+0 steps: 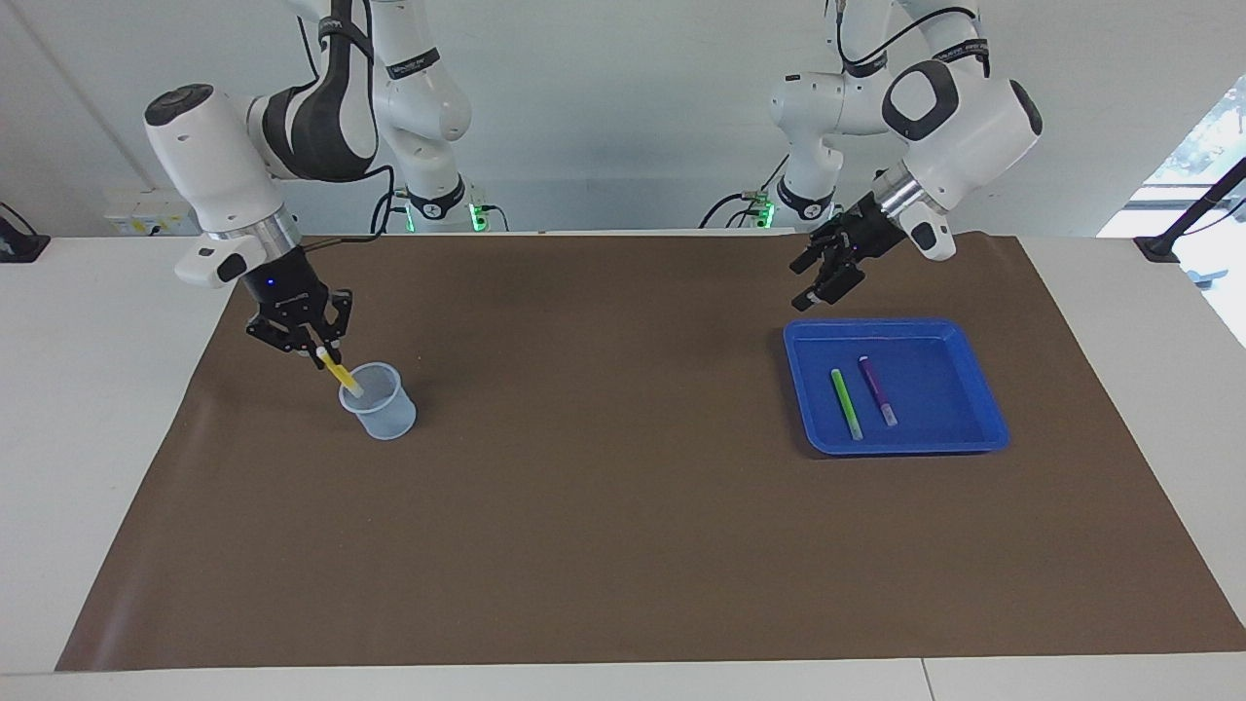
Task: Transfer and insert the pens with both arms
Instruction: 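Lower the yellow pen into the white cup with the right gripper, then release the pen into the cup while the left gripper reaches the purple pen, then grasp and lift the purple pen with the left gripper, then grasp the purple pen with the right gripper and open the left gripper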
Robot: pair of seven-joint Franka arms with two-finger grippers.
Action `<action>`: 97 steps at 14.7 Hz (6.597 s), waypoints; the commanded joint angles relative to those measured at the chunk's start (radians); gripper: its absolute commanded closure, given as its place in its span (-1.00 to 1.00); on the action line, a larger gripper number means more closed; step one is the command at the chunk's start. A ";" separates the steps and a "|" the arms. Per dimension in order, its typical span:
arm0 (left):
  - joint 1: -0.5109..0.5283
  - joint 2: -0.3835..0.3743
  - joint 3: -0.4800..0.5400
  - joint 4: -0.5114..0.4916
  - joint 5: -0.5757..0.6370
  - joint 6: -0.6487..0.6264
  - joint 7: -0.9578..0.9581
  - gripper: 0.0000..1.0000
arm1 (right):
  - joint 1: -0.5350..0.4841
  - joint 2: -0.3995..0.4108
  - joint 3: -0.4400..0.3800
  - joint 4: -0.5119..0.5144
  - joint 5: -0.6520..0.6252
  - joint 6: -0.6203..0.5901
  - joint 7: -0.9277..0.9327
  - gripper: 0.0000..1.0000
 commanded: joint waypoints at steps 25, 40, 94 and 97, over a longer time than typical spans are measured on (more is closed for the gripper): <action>0.126 0.436 -0.001 0.093 0.615 0.276 0.940 -0.49 | 0.010 0.017 0.011 0.058 -0.020 -0.063 0.089 -1.00; 0.112 0.452 -0.001 0.090 0.615 0.296 0.937 0.45 | 0.065 0.118 0.030 0.541 -0.245 -0.589 0.505 -1.00; -0.416 0.021 -0.022 0.035 -0.568 0.317 -0.704 1.00 | 0.504 -0.023 -0.035 0.297 0.436 -0.301 0.918 -1.00; -0.429 0.019 -0.024 0.032 -0.580 0.343 -0.704 1.00 | 0.504 -0.026 -0.035 0.297 0.434 -0.305 0.890 -1.00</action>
